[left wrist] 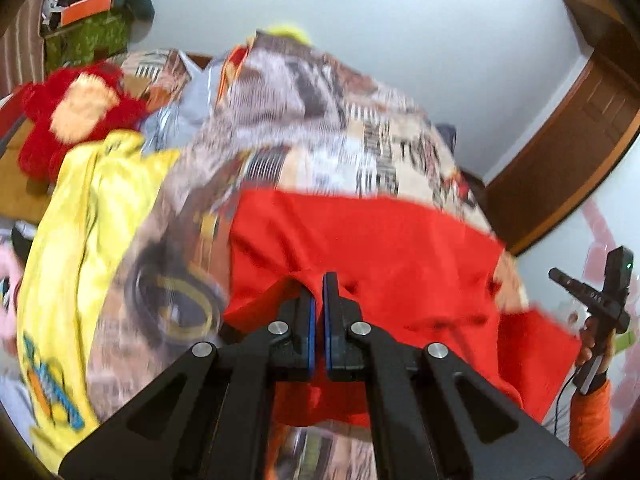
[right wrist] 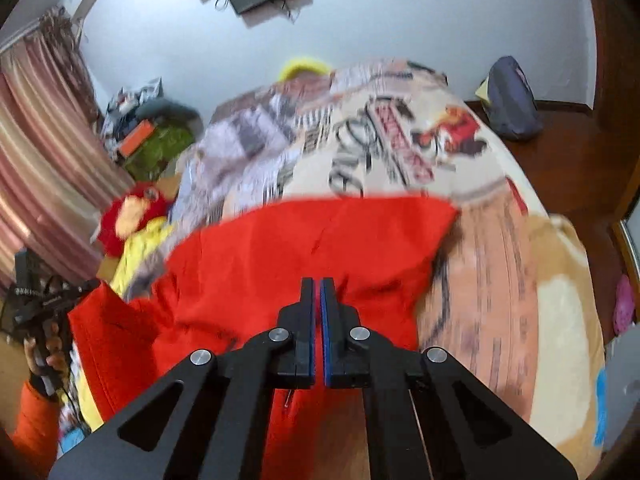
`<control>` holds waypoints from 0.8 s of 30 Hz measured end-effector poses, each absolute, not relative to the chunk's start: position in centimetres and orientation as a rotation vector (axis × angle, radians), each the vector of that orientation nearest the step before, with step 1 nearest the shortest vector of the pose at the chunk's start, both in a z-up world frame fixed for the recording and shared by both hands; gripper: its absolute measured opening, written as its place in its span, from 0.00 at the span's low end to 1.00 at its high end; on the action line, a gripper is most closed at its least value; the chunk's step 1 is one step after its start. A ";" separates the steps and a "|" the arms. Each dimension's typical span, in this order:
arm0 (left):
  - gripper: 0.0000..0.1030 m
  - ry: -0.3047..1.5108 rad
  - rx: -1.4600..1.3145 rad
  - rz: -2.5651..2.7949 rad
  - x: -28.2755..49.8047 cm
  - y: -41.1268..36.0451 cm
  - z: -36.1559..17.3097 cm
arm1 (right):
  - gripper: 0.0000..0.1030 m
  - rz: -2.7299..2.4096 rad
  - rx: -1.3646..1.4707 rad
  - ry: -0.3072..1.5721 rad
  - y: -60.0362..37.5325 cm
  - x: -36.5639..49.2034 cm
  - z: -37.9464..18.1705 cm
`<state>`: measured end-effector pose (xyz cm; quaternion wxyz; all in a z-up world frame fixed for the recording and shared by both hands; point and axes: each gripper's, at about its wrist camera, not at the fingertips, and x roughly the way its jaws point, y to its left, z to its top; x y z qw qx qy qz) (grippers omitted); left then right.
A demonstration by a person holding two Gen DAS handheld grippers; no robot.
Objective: Fold large clothes
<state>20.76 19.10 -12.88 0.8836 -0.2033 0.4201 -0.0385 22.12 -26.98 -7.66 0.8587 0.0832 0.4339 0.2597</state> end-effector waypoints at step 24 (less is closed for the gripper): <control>0.02 1.002 -0.361 -0.037 20.0 17.3 -19.1 | 0.66 0.456 0.268 1.353 -31.8 13.9 -18.2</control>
